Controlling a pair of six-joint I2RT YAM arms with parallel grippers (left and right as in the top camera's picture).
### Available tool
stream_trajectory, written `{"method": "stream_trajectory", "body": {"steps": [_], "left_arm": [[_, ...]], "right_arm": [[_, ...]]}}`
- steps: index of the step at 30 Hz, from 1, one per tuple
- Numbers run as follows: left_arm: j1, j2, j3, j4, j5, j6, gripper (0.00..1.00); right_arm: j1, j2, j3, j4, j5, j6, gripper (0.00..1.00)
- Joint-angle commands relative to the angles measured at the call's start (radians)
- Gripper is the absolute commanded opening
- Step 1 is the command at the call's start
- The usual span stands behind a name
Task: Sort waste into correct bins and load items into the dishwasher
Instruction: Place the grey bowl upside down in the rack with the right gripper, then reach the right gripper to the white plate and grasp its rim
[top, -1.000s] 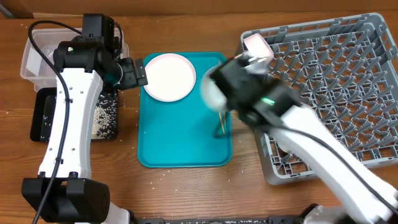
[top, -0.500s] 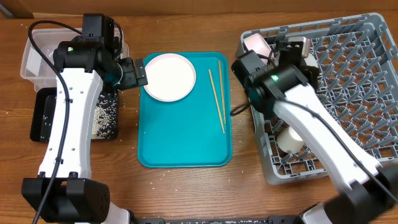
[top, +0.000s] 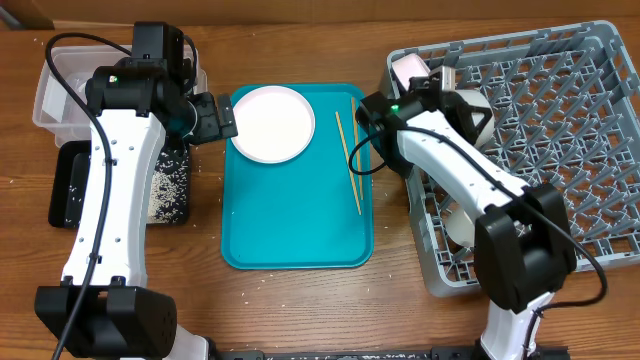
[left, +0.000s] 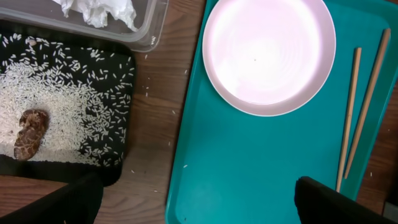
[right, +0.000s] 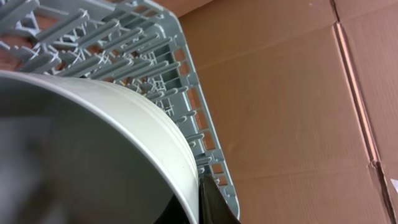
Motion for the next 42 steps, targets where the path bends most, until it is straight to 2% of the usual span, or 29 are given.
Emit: {"method": "stream_trajectory", "body": {"steps": [1,12,14,16,19,26,32,42], "left_arm": [[0.002,-0.005,0.018,0.001,0.007,0.011,1.00],[0.002,-0.005,0.018,0.001,0.007,0.011,1.00],[0.002,-0.005,0.018,0.001,0.007,0.011,1.00],[0.002,-0.005,0.018,0.001,0.007,0.012,1.00],[0.002,-0.005,0.018,0.001,0.007,0.011,1.00],[0.002,-0.005,0.018,0.001,0.007,0.011,1.00],[0.002,-0.005,0.018,0.001,0.007,0.011,1.00],[0.002,-0.005,0.018,0.001,0.007,0.011,1.00]], "right_arm": [[-0.011,0.011,-0.002,0.012,-0.048,0.010,0.04],[-0.012,0.011,-0.002,0.015,-0.150,0.056,0.04],[-0.012,0.011,-0.002,0.016,-0.129,0.056,0.04],[-0.013,0.011,-0.002,0.016,-0.005,0.056,0.04],[-0.013,0.011,-0.002,0.032,0.068,0.056,0.04],[-0.013,0.013,-0.030,0.064,-0.021,0.056,0.04],[-0.013,0.013,-0.166,0.111,0.055,0.056,0.04],[0.024,0.013,-0.177,0.094,0.055,0.056,0.04]]}}
